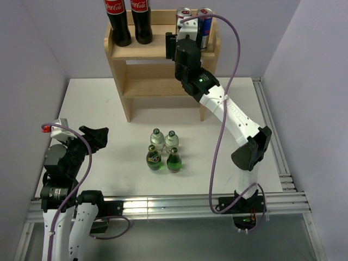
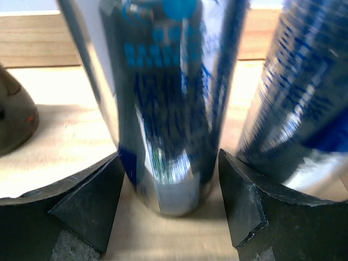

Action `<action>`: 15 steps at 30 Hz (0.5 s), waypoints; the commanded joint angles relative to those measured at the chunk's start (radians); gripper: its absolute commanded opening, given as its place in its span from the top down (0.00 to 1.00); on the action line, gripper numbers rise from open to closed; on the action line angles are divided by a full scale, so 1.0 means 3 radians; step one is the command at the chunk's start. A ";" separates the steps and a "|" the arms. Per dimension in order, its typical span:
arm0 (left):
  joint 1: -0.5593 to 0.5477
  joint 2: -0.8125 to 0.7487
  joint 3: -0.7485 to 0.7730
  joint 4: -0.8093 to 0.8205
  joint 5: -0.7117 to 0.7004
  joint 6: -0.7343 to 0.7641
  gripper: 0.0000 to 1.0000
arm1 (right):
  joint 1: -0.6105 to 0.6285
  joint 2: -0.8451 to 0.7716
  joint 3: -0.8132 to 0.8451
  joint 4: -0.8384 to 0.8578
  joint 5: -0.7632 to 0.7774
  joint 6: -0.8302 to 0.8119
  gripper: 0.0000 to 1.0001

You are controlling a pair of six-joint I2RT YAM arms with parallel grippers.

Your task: Place and organize the beverage onto the shelf

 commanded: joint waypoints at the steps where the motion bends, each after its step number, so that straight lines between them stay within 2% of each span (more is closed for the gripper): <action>1: 0.0023 -0.0036 -0.0023 0.0164 0.0068 0.0059 0.12 | 0.0051 -0.0221 -0.0219 -0.0071 0.0125 0.0124 0.24; 15: 0.0023 -0.0026 -0.0018 0.0159 0.0052 0.0059 0.11 | 0.0311 -0.0508 -0.0613 -0.0163 0.0304 0.0246 0.23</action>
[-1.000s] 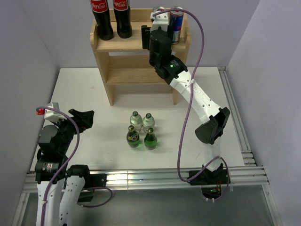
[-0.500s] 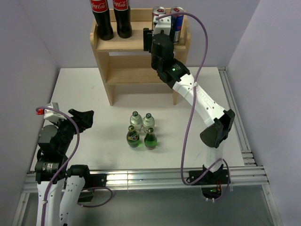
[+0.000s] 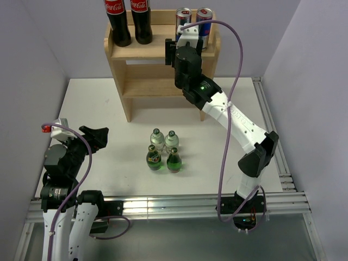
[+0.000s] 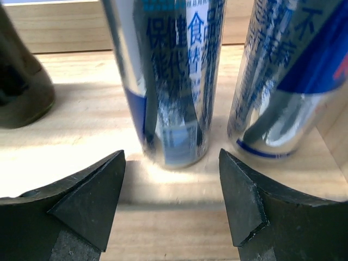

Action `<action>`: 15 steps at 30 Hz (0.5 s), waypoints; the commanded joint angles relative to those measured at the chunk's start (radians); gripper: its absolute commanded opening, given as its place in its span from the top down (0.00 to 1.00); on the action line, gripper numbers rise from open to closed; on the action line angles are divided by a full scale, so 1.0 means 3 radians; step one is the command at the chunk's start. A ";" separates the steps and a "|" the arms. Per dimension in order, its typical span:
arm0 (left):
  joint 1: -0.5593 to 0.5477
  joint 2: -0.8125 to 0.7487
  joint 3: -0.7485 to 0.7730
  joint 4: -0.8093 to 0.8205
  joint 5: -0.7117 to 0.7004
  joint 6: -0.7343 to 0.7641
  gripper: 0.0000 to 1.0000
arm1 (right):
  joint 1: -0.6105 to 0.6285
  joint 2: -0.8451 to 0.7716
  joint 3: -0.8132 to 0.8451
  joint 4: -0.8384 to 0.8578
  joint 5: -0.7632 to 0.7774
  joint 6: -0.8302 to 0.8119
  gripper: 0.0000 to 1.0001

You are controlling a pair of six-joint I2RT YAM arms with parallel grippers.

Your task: Place and organize the beverage onto the shelf

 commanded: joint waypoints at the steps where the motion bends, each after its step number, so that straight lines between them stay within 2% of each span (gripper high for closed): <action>1: 0.0023 -0.0031 -0.0018 0.0158 0.0047 0.0055 0.11 | 0.0141 -0.0209 -0.0214 -0.0240 0.0164 0.0213 0.23; 8: 0.0023 -0.0047 -0.0018 0.0158 0.0037 0.0050 0.11 | 0.0514 -0.0792 -0.0899 -0.0102 0.0415 0.0290 0.23; 15: 0.0023 -0.0001 -0.0018 0.0153 0.0047 0.0055 0.11 | 0.0928 -0.1558 -0.1681 -0.0234 0.0655 0.0739 0.23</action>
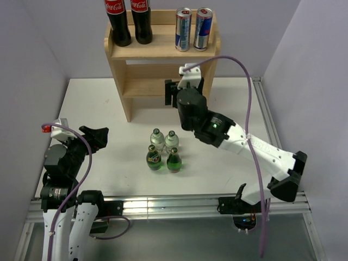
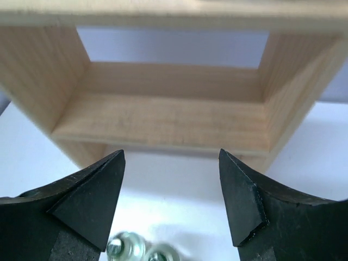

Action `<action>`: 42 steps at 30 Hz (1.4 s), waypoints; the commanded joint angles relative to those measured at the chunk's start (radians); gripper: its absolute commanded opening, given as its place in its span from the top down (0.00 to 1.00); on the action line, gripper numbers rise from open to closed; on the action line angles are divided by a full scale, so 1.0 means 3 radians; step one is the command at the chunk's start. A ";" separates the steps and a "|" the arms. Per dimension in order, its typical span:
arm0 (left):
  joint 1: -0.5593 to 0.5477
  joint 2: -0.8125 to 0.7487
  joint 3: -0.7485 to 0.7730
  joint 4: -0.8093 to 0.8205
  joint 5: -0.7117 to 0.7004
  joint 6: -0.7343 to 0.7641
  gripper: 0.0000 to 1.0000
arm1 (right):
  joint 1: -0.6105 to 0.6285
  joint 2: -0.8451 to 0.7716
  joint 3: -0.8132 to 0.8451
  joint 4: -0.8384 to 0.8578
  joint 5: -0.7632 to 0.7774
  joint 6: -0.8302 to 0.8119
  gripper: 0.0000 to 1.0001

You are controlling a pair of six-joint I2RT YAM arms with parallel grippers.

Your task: Place and organize the beverage onto the shelf

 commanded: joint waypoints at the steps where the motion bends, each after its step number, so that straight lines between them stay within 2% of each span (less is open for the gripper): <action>1: 0.0023 -0.0001 -0.0018 0.0158 0.0047 0.0052 0.12 | 0.0206 -0.0460 -0.0388 -0.0105 0.0267 0.0375 0.23; 5: 0.0023 0.0025 -0.0018 0.0153 0.0052 0.0052 0.11 | 0.0487 -0.0859 -0.0890 -0.0380 0.0390 0.0794 0.23; 8: 0.0023 0.0035 -0.0018 0.0158 0.0063 0.0052 0.11 | 0.0717 -0.1176 -0.1365 -0.0590 0.0202 0.1295 0.23; 11: 0.0023 0.0066 -0.0013 0.0153 0.0083 0.0057 0.07 | 0.0912 -0.1524 -0.1989 -0.0408 -0.0115 0.1531 0.16; 12: 0.0023 0.0071 -0.0013 0.0153 0.0088 0.0062 0.05 | 0.1080 -0.1692 -0.2299 -0.0356 -0.0126 0.1637 0.12; 15: 0.0023 0.0097 -0.0018 0.0158 0.0114 0.0067 0.01 | 0.1433 -0.1918 -0.2776 -0.0345 -0.0045 0.2045 0.08; 19: 0.0023 0.0117 -0.0028 0.0178 0.0155 0.0072 0.01 | 0.1786 -0.1985 -0.3150 -0.0442 -0.0009 0.2542 0.03; 24: 0.0023 0.0127 -0.0028 0.0178 0.0160 0.0067 0.01 | 0.2175 -0.1740 -0.3350 -0.0422 0.0206 0.3069 0.00; 29: 0.0023 0.0102 -0.0033 0.0188 0.0165 0.0067 0.01 | 0.2181 -0.1265 -0.3529 0.0247 0.0232 0.2979 0.00; 35: 0.0018 0.0138 -0.0028 0.0183 0.0196 0.0077 0.01 | 0.1808 -0.0630 -0.3412 0.0625 0.0176 0.3009 0.00; 42: 0.0008 0.0097 -0.0038 0.0188 0.0191 0.0072 0.01 | 0.1424 -0.0237 -0.3448 0.1300 0.0089 0.2560 0.00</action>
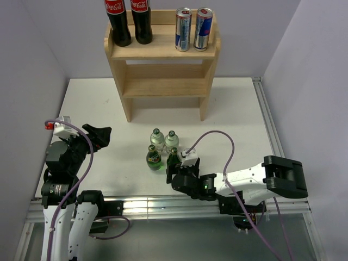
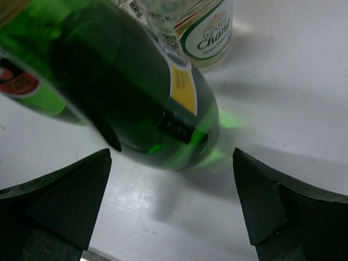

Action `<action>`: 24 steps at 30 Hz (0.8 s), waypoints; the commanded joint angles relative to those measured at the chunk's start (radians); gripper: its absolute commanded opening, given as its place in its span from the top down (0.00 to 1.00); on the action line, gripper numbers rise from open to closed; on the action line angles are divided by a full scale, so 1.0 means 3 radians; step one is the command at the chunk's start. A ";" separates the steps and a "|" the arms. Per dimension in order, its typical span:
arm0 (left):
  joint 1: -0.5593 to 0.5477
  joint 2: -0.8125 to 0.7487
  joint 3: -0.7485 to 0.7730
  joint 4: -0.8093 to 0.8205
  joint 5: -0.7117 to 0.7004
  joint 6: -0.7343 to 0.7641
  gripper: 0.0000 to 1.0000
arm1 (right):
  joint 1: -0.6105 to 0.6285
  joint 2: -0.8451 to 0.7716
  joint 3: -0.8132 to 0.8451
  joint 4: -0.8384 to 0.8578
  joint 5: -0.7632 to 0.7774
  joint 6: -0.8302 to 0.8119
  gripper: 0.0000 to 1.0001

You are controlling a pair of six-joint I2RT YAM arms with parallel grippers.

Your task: Place and organize the beverage onto the shelf

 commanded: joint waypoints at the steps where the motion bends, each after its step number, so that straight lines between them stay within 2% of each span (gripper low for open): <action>1: 0.0008 -0.0022 -0.0037 0.0167 0.0077 0.0073 0.01 | -0.0164 0.0176 0.0065 0.0578 0.0086 -0.0274 0.00; 9: 0.0008 -0.0016 -0.0037 0.0167 0.0077 0.0073 0.01 | -0.0492 0.0722 0.0244 0.1095 -0.0037 -0.0627 0.00; 15: 0.0003 -0.0006 -0.0037 0.0172 0.0093 0.0078 0.01 | -0.0548 0.0989 0.0336 0.1239 0.0091 -0.0576 0.01; 18: 0.0003 0.0009 -0.0037 0.0172 0.0108 0.0078 0.01 | -0.0553 0.1081 0.0362 0.1259 0.0157 -0.0510 0.05; 19: 0.0003 0.0004 -0.0037 0.0177 0.0113 0.0078 0.01 | -0.0548 0.1101 0.0367 0.1254 0.0173 -0.0495 0.07; 22: 0.0003 0.0009 -0.0042 0.0182 0.0123 0.0084 0.01 | -0.0553 0.1153 0.0377 0.1209 0.0265 -0.0408 0.25; 23: 0.0003 0.0004 -0.0042 0.0177 0.0123 0.0084 0.01 | -0.0553 0.1168 0.0377 0.1188 0.0295 -0.0347 0.36; 24: 0.0003 0.0009 -0.0042 0.0182 0.0123 0.0084 0.01 | -0.0548 0.1168 0.0372 0.1168 0.0311 -0.0331 0.41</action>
